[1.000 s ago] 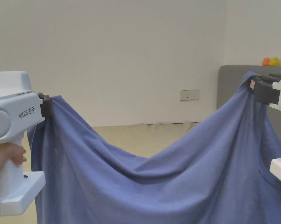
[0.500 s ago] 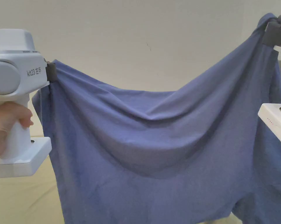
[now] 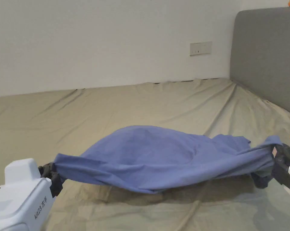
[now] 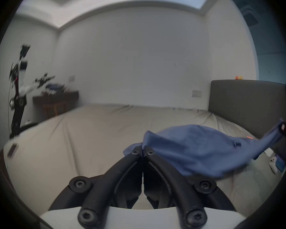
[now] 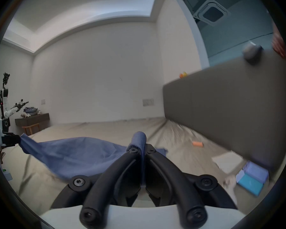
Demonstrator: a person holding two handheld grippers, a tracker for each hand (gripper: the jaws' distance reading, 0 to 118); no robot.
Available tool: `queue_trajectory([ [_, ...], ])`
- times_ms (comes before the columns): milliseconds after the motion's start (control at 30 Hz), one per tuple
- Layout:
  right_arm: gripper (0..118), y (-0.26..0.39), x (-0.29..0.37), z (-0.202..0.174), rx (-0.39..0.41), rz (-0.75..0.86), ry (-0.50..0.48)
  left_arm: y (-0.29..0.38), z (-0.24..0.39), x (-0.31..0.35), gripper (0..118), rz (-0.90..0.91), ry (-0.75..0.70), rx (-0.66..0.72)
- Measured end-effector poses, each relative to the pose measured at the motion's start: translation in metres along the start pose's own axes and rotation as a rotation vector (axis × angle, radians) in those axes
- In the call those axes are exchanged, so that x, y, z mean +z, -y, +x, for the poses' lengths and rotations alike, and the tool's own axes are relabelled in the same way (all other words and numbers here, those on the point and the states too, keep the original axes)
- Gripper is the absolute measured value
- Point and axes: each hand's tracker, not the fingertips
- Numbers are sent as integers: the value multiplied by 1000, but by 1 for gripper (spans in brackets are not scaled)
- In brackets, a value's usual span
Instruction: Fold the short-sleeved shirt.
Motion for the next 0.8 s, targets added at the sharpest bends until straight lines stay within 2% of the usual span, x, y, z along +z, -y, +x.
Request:
queue_trajectory([
  [33, 3, 17, 12, -2, 10, 7, -29, 14, -2, 11, 0, -33, -28, -5],
  [67, 3, 35, 26, 1, -71, -73, 14, 28, -8, 20, 0, -35, -15, -15],
  [100, 3, 46, 39, 3, -61, -65, -9, 38, -13, 28, 0, -52, -7, -8],
  [133, 3, 57, 49, 3, -55, -120, 24, 46, -16, 39, 0, -64, -9, -12],
  [167, 3, 61, 63, 2, 38, -78, 37, 54, -19, 51, 0, -74, -19, -6],
  [200, 3, 66, 75, 5, 53, -66, 33, 59, -23, 62, 0, -83, -27, -3],
  [300, 3, 72, 102, 20, -15, -83, 43, 68, -27, 97, 0, -80, -69, -23],
  [367, 3, 79, 108, 29, -131, -139, 40, 73, -32, 102, 0, -120, -91, 20],
  [400, 3, 75, 110, 27, -38, -86, 36, 76, -32, 105, 0, -126, -104, 26],
  [433, 3, 78, 111, 27, -20, -144, 46, 80, -32, 108, 0, -115, -93, 16],
  [467, 3, 79, 112, 25, 39, -130, 40, 84, -32, 106, 0, -122, -94, -9],
  [533, 8, 84, 111, 25, 29, -146, 6, 87, -30, 103, 3, -126, -82, -28],
  [567, 27, 82, 110, 24, 19, -152, 5, 87, -29, 103, 19, -126, -77, -27],
  [600, 64, 82, 110, 23, -3, -166, -20, 86, -29, 103, 57, -134, -47, -7],
  [633, 114, 81, 111, 23, -24, -161, -29, 82, -31, 102, 108, -152, 5, 41],
  [667, 118, 78, 112, 21, -33, -174, -48, 79, -33, 101, 118, -172, 57, 83],
  [700, 114, 74, 118, 17, -28, -152, -57, 75, -33, 104, 111, -187, 79, 103],
  [733, 115, 68, 129, 14, -18, -67, -93, 71, -37, 112, 110, -103, 95, 114],
  [767, 115, 55, 132, 13, 54, 37, -58, 75, -58, 102, 110, -61, 71, 125],
  [800, 115, 55, 131, 13, -34, -61, -48, 68, -59, 103, 110, -32, 35, 102],
])
